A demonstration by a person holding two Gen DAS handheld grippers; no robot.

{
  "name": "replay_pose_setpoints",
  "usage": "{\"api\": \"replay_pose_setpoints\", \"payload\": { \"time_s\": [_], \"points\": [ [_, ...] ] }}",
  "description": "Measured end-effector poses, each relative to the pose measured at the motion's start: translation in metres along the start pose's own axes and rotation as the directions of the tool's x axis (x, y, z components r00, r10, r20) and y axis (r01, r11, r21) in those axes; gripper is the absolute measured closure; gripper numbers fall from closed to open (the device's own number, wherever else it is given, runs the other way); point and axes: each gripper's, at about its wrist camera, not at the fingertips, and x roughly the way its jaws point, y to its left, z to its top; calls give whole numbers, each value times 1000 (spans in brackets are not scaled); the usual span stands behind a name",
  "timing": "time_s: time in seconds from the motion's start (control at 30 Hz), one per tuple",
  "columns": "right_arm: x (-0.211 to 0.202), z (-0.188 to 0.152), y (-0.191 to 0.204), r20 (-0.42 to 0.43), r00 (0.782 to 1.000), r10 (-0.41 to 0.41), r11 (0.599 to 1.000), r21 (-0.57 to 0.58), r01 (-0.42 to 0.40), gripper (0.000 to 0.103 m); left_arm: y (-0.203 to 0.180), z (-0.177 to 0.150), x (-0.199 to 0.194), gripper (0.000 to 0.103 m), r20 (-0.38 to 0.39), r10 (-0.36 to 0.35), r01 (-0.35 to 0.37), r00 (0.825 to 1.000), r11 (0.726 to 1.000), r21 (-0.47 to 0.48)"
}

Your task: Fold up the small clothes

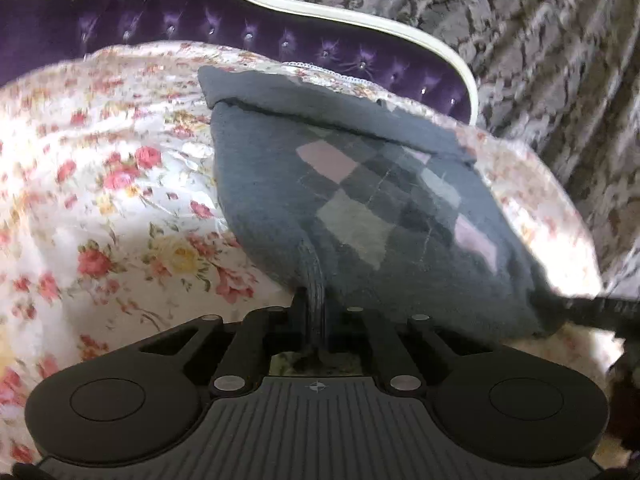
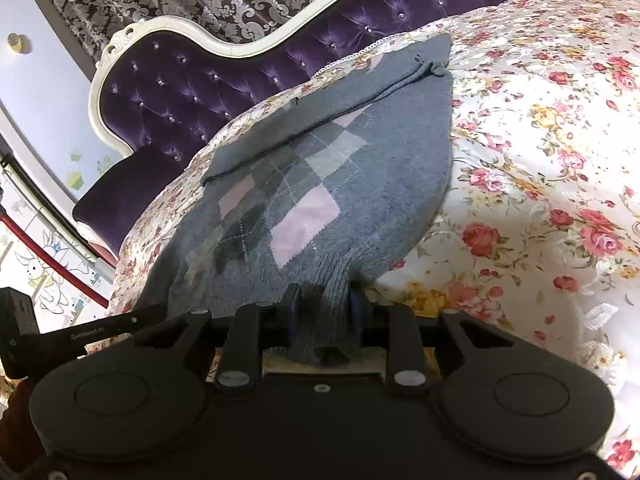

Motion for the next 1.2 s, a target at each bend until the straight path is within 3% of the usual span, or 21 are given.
{"api": "replay_pose_setpoints", "payload": {
  "time_s": [0.03,0.3,0.53,0.8,1.0,1.2],
  "points": [
    [0,0,1,-2,1000,2,1000,-3,-2,88,3,0,-2,96,9,-12,12,1000,1000,-25],
    [-20,19,4,106,992,71,996,55,-77,89,8,30,-31,96,142,-59,68,988,996,-65],
    [-26,77,10,230,961,156,982,68,-176,89,2,92,-31,96,226,-127,137,966,990,-28],
    [18,166,-4,305,936,173,979,50,-197,89,-6,175,0,96,300,-146,141,943,989,39],
    [77,225,-27,313,942,119,985,86,-153,89,11,225,61,96,282,-123,127,952,992,3],
    [149,260,-53,249,968,31,988,138,-67,89,37,250,138,96,188,-62,73,980,996,-52]
  ]
}}
